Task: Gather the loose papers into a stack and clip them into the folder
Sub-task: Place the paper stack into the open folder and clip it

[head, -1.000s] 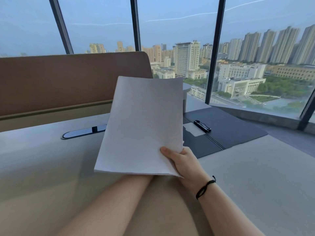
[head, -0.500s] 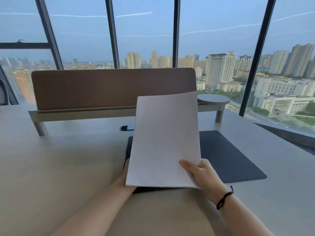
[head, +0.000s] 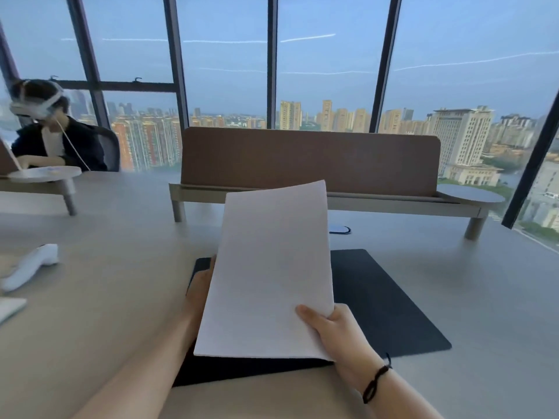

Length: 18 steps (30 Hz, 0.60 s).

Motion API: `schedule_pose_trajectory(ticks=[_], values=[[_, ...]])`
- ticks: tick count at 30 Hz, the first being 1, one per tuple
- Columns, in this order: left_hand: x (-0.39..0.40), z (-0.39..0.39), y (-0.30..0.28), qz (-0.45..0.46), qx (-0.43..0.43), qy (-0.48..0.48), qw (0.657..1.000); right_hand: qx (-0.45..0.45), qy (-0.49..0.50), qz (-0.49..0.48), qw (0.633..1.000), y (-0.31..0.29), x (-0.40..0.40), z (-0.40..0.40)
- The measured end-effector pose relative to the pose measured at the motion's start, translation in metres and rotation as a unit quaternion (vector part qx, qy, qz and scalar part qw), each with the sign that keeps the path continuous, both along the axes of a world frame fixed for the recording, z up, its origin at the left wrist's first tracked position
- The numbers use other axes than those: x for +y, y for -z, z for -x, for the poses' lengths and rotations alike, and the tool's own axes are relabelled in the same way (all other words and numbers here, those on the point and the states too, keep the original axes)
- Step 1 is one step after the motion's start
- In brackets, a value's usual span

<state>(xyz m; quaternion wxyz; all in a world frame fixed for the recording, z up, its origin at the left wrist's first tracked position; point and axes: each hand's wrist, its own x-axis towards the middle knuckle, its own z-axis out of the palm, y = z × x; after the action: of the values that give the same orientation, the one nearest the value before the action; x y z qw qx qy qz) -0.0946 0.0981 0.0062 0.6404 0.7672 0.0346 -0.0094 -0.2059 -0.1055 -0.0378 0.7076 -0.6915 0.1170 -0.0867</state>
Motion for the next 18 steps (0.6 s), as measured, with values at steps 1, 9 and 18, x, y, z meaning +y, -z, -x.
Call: schedule_pose_trajectory(ticks=[1, 9, 18], values=[[0.006, -0.004, -0.002, 0.076, 0.007, 0.034, 0.996, -0.002, 0.004, 0.0, 1.0, -0.001, 0.004, -0.001], [0.009, -0.009, -0.024, 0.223, 0.053, 0.219, 0.949, -0.048, 0.029, 0.039, 0.998, -0.017, 0.002, 0.005], [-0.026, 0.025, -0.05, 0.227, -0.097, 0.274, 0.93, -0.158, -0.014, 0.004, 0.987, -0.073, -0.054, 0.019]])
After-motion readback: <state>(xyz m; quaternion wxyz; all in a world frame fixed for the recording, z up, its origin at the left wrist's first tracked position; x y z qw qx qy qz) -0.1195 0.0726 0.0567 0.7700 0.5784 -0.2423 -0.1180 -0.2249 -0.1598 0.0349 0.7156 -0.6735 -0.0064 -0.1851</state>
